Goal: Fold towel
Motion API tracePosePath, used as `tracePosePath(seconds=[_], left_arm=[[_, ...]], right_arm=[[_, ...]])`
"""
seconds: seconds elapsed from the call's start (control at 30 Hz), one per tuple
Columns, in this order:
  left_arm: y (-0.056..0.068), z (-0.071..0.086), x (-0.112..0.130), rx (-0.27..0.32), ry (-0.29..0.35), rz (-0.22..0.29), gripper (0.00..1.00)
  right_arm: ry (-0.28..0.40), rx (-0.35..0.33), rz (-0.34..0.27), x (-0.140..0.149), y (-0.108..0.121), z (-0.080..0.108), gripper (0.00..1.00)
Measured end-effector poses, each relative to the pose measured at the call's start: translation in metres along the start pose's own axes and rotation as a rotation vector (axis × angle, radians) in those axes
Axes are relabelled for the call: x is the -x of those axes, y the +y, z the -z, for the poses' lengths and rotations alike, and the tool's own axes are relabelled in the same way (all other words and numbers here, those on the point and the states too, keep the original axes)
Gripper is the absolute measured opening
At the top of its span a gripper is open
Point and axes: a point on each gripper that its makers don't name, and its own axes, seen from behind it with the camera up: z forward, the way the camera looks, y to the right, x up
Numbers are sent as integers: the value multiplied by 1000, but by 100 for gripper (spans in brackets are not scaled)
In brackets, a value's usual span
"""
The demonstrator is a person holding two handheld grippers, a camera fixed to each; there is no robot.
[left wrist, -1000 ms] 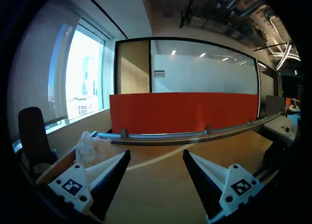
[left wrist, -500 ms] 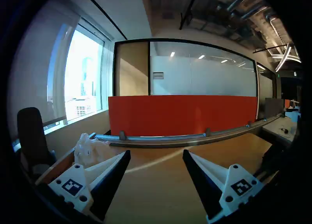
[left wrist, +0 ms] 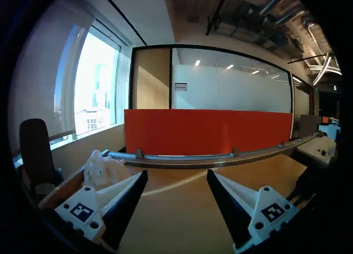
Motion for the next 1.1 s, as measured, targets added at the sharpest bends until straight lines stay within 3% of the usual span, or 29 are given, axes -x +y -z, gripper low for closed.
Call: tracePosePath(seconds=[0.6, 0.87, 1.1], left_arm=[[-10, -3, -9, -21, 68, 2, 100], [-19, -1, 12, -20, 82, -8, 100], [-23, -1, 43, -10, 82, -9, 100]], right_arm=[[-1, -37, -88, -39, -23, -9, 100], [21, -27, -112, -51, -28, -10, 100], [14, -36, -103, -32, -41, -9, 100]])
